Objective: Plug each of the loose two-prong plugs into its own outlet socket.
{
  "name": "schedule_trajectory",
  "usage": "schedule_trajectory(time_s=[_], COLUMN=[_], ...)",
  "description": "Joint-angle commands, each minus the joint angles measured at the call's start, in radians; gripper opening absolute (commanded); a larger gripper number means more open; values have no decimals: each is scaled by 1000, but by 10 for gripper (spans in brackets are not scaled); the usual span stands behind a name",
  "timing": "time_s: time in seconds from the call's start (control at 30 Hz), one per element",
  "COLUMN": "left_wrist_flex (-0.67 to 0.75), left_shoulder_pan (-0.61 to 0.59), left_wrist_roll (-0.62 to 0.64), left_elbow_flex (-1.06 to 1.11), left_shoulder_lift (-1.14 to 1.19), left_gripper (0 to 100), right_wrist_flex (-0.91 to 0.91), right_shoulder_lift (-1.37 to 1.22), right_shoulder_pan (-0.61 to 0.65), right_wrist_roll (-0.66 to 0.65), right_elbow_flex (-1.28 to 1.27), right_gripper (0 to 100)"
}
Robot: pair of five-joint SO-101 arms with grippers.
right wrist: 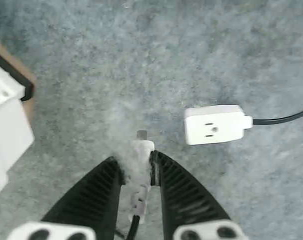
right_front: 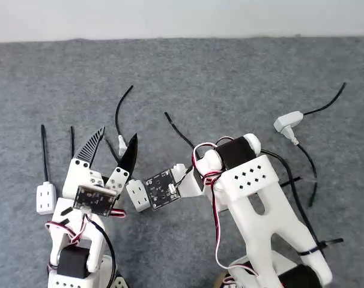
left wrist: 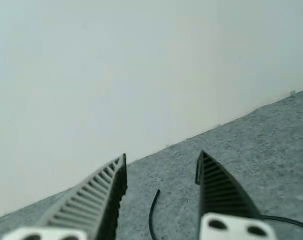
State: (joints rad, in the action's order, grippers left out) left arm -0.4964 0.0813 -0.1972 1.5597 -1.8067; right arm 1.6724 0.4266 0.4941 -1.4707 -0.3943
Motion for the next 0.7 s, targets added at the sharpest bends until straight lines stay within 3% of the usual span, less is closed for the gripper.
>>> schedule_trajectory(time_s=[0.0, 0.37, 0.67], left_wrist_flex=[101, 195, 207], left_shoulder_pan=[2, 3, 3], left_wrist_roll=[-38, -34, -32], left_elbow_flex=[45, 117, 122], left_shoulder_lift=[-15, -14, -12], left_gripper=[227, 227, 228], right_wrist_flex=[-73, -97, -226], right_shoulder_lift=[-39, -303, -328], right_shoulder_pan=[-15, -88, -96], right_wrist_roll=[-14, -9, -17], right_elbow_flex=[12, 180, 181], right_gripper=[9, 9, 9])
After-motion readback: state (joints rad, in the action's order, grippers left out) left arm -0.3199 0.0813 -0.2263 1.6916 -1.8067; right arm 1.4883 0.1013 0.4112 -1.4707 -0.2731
